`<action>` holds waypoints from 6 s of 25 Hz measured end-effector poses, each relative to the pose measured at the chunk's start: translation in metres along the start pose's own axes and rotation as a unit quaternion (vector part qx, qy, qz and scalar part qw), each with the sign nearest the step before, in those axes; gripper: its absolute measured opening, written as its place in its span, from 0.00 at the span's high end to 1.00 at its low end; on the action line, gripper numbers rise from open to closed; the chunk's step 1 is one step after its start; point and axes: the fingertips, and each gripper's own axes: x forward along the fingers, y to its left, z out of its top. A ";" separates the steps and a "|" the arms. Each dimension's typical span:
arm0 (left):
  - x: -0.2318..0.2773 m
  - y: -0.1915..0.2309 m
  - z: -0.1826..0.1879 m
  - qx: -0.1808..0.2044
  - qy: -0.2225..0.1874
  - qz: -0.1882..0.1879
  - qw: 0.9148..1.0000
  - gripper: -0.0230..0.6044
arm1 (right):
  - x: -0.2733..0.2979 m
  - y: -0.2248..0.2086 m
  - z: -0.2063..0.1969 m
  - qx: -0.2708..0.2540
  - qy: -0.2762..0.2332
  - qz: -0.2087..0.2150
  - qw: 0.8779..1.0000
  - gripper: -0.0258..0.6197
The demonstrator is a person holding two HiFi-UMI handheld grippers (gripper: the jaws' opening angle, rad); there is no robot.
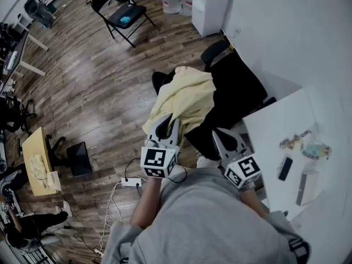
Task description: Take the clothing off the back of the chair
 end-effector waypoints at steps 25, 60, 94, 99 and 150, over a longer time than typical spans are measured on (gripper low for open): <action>-0.022 0.002 0.013 0.023 -0.011 -0.077 0.997 0.86 | -0.014 0.034 -0.011 0.020 -0.024 -0.078 0.996 0.91; -0.084 0.006 0.002 0.034 -0.024 -0.098 0.994 0.86 | -0.022 0.098 -0.039 0.022 -0.034 -0.081 0.996 0.91; -0.136 0.014 -0.006 0.027 -0.043 -0.061 0.997 0.86 | -0.040 0.129 -0.058 0.012 -0.028 -0.061 0.998 0.91; -0.142 0.019 -0.006 0.027 -0.047 -0.052 0.997 0.86 | -0.037 0.132 -0.057 0.012 -0.025 -0.053 0.998 0.91; -0.199 0.083 -0.005 0.007 -0.073 0.053 0.996 0.86 | 0.001 0.171 -0.055 -0.013 0.001 0.026 1.000 0.91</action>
